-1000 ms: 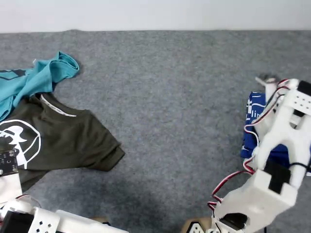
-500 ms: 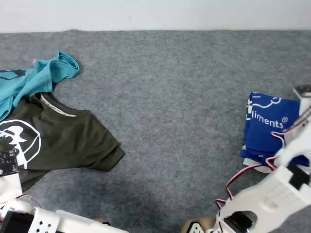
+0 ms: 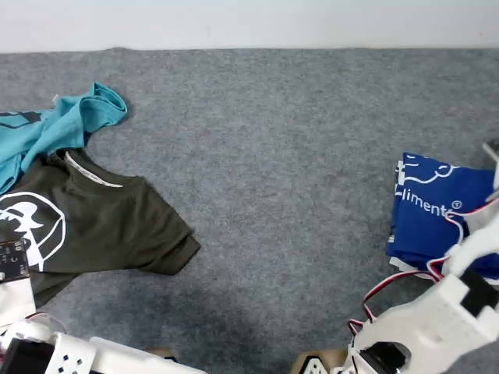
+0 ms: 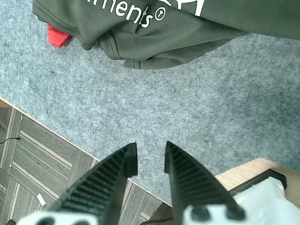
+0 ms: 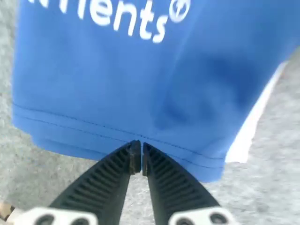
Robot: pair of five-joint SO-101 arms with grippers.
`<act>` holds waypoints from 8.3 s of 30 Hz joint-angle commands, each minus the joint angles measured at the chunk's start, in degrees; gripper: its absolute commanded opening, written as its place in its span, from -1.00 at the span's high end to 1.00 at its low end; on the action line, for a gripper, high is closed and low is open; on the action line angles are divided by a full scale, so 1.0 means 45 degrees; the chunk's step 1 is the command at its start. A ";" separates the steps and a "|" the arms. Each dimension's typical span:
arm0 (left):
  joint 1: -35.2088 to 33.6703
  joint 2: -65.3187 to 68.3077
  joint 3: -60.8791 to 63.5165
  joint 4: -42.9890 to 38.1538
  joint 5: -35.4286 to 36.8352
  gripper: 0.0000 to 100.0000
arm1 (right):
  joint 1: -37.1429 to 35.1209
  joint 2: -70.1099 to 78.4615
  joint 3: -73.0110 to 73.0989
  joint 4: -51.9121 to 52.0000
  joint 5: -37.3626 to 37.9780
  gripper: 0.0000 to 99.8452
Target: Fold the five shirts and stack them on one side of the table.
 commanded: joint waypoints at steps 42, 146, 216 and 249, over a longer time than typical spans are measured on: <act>0.8694 0.2364 -0.1182 -0.0156 -0.0020 0.61 | -0.3233 -0.3937 0.2598 0.2706 -0.2774 0.98; 1.4984 1.4418 -1.2357 -0.1368 0.6154 0.99 | -1.0208 -0.7179 0.5822 0.2686 -0.4689 0.98; 1.2933 1.4398 -0.9602 -0.1836 0.4415 0.77 | -1.2435 -0.0400 -0.3946 0.2745 -0.5411 0.98; 1.6352 1.0100 -0.5499 0.0274 0.1504 0.70 | -0.9504 -0.3761 -0.3946 0.2725 -0.5411 0.98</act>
